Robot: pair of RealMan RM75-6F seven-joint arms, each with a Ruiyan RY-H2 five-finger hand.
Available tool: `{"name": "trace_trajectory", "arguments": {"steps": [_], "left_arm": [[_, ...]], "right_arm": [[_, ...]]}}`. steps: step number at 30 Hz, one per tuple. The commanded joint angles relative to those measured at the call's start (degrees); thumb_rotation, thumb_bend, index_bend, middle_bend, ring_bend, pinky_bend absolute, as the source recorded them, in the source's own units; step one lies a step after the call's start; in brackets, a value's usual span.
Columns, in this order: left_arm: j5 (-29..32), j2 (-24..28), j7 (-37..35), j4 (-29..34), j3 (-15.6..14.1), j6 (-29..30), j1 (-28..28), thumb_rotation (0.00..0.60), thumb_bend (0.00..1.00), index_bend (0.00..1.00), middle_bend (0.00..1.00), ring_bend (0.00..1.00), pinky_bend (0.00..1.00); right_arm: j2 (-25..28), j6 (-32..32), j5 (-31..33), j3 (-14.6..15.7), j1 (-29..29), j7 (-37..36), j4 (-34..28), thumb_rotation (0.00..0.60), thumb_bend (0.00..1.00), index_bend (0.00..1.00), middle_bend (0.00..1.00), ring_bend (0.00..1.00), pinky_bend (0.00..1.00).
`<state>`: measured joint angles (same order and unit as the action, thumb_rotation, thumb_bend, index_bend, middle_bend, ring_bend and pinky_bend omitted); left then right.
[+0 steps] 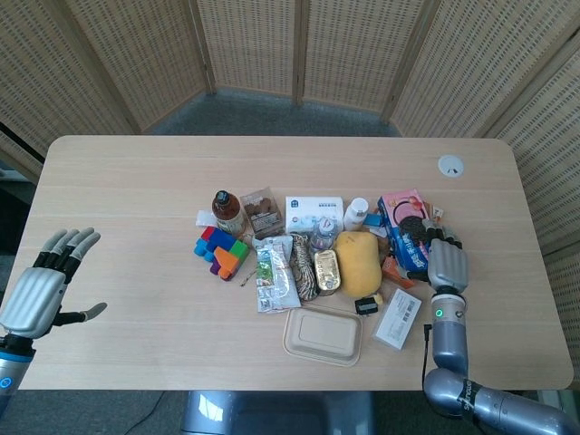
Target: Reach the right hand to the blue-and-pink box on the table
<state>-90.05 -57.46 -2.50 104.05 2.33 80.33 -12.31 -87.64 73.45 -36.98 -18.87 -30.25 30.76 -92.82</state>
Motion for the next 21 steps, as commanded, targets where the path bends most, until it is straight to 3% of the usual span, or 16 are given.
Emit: {"name": "trace_trajectory", "arguments": {"steps": [1, 12, 21], "left_arm": [[0.0, 0.0, -0.1, -0.2, -0.1, -0.1, 0.0, 0.600, 0.13, 0.00, 0.00, 0.00, 0.00], [0.1, 0.6, -0.2, 0.0, -0.3, 0.8, 0.6, 0.600, 0.13, 0.00, 0.00, 0.00, 0.00], [0.1, 0.9, 0.2, 0.6, -0.3, 0.7, 0.7, 0.600, 0.13, 0.00, 0.00, 0.00, 0.00]], "right_arm": [[-0.3, -0.7, 0.5, 0.2, -0.4, 0.3, 0.8, 0.474, 0.00, 0.00, 0.00, 0.00, 0.00], [-3.4, -2.5, 1.5, 0.5, -2.2, 1.1, 8.0, 0.462, 0.00, 0.00, 0.00, 0.00, 0.00], [-2.9, -6.4, 3.7, -0.6, -2.9, 0.5, 12.1, 0.458, 0.00, 0.00, 0.00, 0.00, 0.00]]}}
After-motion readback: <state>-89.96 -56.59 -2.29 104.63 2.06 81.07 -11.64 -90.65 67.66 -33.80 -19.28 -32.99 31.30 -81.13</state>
